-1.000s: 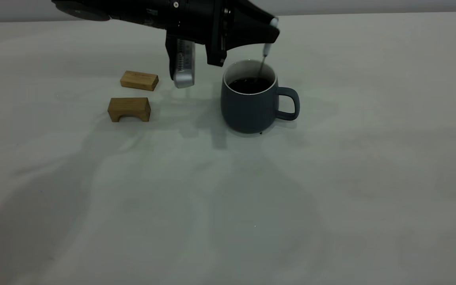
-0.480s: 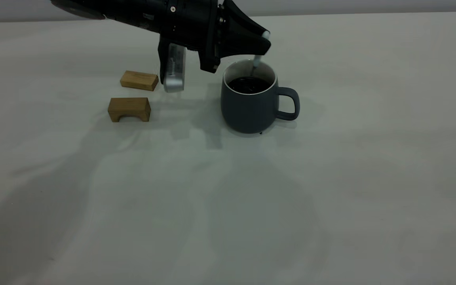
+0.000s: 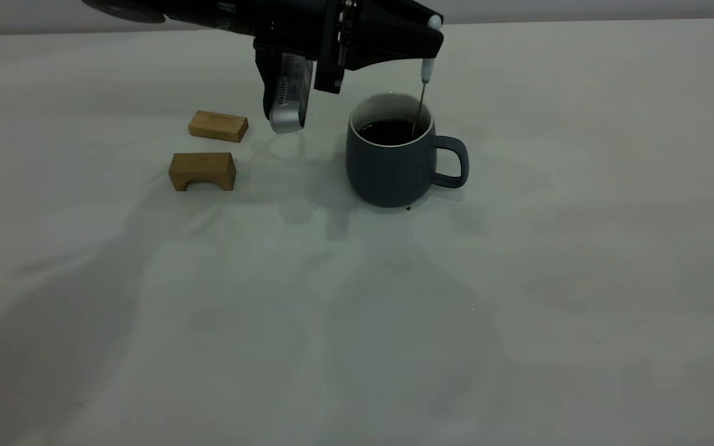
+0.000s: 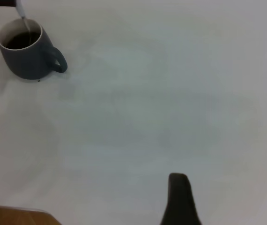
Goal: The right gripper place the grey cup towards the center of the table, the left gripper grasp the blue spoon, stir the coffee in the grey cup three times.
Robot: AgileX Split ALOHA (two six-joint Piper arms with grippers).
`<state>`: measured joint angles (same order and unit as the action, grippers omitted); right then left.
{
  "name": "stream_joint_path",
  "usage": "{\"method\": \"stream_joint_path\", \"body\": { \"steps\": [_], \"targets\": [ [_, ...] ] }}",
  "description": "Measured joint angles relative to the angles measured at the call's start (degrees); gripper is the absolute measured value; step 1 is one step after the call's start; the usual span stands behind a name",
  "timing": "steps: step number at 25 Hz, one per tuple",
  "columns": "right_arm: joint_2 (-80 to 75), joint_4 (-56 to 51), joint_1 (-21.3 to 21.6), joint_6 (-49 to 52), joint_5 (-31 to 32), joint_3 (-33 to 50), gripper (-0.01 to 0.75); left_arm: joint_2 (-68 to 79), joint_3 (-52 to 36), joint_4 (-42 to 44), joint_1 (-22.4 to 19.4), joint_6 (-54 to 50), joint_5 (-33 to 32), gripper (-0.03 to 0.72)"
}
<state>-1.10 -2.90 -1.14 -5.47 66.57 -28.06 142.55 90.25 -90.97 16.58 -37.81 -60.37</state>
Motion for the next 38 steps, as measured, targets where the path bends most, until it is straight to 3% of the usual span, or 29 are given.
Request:
{"method": "stream_joint_path", "body": {
  "steps": [5, 11, 15, 20, 24, 29, 34, 38],
  "targets": [
    [0.0, 0.0, 0.0, 0.0, 0.0, 0.0, 0.591, 0.0, 0.0, 5.1, -2.0, -7.7, 0.1, 0.173],
    [0.0, 0.0, 0.0, 0.0, 0.0, 0.0, 0.591, 0.0, 0.3, 6.0, -4.2, -3.6, 0.3, 0.173],
    [0.0, 0.0, 0.0, 0.0, 0.0, 0.0, 0.591, 0.0, 0.6, 6.1, -4.5, 2.3, 0.3, 0.201],
    [0.0, 0.0, 0.0, 0.0, 0.0, 0.0, 0.591, 0.0, 0.6, 7.9, -4.5, 12.4, -0.1, 0.392],
    [0.0, 0.0, 0.0, 0.0, 0.0, 0.0, 0.591, -0.9, 0.7, 12.9, -4.5, 19.7, -0.3, 0.495],
    [0.0, 0.0, 0.0, 0.0, 0.0, 0.0, 0.591, -6.9, 4.5, 27.1, -4.6, 26.7, 0.5, 0.514],
    [0.0, 0.0, 0.0, 0.0, 0.0, 0.0, 0.591, -16.4, 7.0, 35.4, -4.7, 32.8, 0.1, 0.515],
    [0.0, 0.0, 0.0, -0.1, 0.0, 0.0, 0.591, -25.3, 7.3, 41.1, -6.0, 49.3, -2.3, 0.515]
  ]
}}
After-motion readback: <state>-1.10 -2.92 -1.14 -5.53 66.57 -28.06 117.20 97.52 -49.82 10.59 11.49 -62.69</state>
